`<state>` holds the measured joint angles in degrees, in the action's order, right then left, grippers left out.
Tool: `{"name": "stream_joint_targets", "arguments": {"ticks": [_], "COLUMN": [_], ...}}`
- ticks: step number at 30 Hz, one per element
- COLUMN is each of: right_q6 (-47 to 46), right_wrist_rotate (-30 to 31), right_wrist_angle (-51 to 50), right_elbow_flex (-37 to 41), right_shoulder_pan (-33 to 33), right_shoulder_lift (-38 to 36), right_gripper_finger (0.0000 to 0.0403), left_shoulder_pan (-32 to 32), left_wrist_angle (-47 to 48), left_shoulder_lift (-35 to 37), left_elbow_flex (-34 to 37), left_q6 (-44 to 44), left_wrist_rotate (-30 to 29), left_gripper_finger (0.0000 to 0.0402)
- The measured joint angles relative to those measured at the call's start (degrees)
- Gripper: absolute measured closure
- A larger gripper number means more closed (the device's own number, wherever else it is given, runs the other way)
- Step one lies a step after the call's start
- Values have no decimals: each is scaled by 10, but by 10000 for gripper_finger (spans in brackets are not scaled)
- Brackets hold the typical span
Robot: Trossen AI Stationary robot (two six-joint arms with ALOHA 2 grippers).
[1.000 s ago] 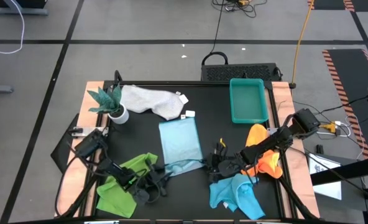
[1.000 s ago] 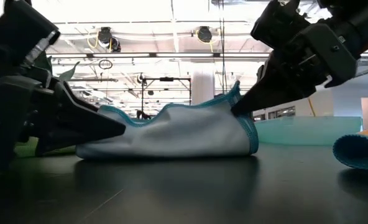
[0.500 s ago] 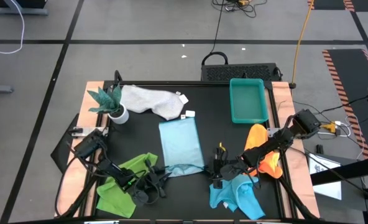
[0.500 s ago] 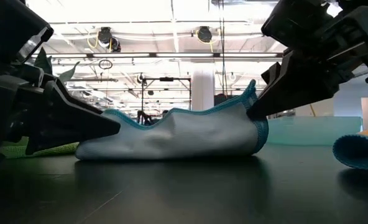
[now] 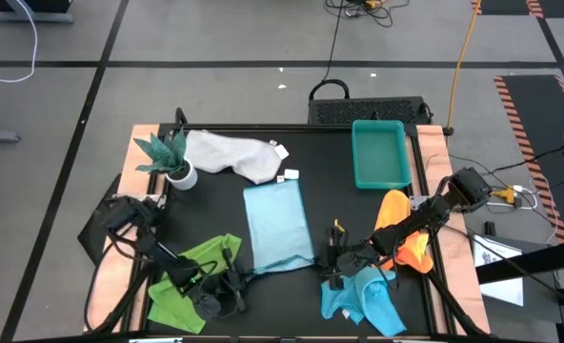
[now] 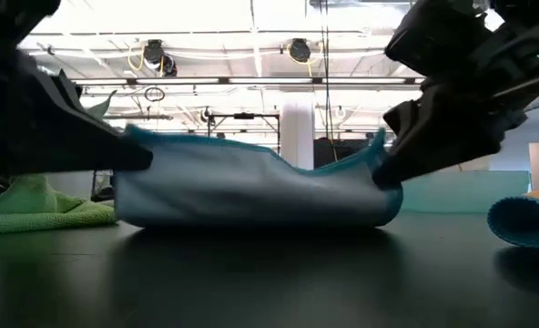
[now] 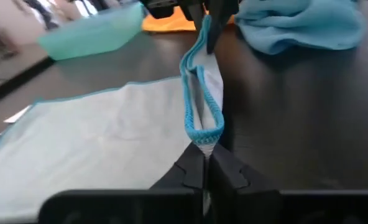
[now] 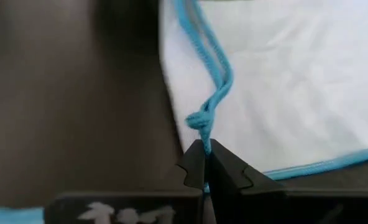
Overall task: Fold microfiber towels
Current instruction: Fold the light blue microfiber cloth
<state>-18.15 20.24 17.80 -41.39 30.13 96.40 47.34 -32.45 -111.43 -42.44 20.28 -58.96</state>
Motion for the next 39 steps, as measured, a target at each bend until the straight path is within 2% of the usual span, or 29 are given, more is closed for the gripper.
{"name": "stream_joint_targets", "arguments": {"ticks": [4,9,12,14,16,19,23,25,30,34,39], "right_q6": [6,-26,-17,-1,3,0,-46,-80,-117,-126,-133], "right_wrist_rotate": [-105,-232,-250,-231,-182,-64,101,150,171,172,170], "right_wrist_angle": [31,136,176,171,142,70,-36,-79,-108,-120,-143], "right_elbow_flex": [0,0,0,0,0,0,0,0,0,0,0], "right_shoulder_pan": [4,20,37,49,57,63,59,50,15,-17,-36], "right_shoulder_lift": [0,0,-1,-10,-25,-55,-92,-98,-87,-85,-84], "right_gripper_finger": [403,403,403,403,403,403,403,403,403,403,403], "left_shoulder_pan": [-8,-24,-24,-22,-23,-30,-59,-77,-130,-172,-204], "left_wrist_angle": [56,57,56,63,84,135,227,256,261,251,203], "left_shoulder_lift": [54,129,164,181,189,191,189,188,188,188,188], "left_elbow_flex": [0,0,0,0,-1,0,0,2,25,43,71], "left_q6": [11,-3,-8,-9,-8,2,63,85,87,90,81], "left_wrist_rotate": [86,259,281,259,225,159,103,76,65,68,106], "left_gripper_finger": [388,395,394,388,389,396,388,386,396,385,394]}}
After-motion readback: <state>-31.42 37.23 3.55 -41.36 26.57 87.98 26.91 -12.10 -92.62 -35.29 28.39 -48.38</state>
